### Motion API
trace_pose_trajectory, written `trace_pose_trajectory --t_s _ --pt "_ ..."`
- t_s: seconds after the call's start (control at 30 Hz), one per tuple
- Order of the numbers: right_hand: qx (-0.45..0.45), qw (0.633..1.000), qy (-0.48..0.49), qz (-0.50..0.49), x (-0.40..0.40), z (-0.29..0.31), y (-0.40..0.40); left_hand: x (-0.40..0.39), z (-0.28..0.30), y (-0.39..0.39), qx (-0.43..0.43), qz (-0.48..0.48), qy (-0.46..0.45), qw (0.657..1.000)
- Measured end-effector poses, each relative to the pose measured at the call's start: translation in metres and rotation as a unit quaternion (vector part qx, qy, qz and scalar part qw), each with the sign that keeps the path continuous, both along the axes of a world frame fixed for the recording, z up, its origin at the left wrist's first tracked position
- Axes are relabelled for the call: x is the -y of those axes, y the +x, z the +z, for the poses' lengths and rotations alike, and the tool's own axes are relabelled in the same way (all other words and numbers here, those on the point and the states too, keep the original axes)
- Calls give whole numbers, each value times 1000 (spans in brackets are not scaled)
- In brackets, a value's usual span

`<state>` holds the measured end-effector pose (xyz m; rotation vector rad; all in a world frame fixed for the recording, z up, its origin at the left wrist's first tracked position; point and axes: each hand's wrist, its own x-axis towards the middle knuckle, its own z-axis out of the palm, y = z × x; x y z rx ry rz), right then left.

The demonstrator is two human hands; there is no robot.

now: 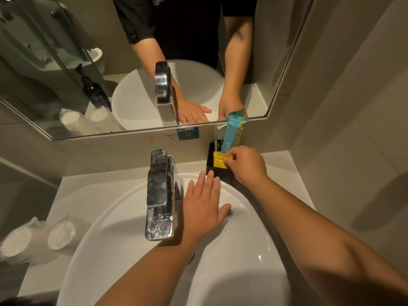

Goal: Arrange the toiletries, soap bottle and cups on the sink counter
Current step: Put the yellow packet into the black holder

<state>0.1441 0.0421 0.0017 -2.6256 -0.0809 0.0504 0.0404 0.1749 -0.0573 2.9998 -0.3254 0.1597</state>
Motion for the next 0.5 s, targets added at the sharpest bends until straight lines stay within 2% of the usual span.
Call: trace_pose_trajectory --t_s 0.07,0.2,0.33,0.5 --pt "3 999 -36 3 -2 -1 -2 0 -1 0 1 -2 0 1000" --pt "-41 998 -39 -1 -2 2 4 0 -1 0 0 0 3 1000" --pt "-81 996 33 -8 3 3 5 0 -1 0 -2 -1 8 1000" --pt "-63 992 107 -19 7 -1 -2 0 0 0 -3 2 8 1000"
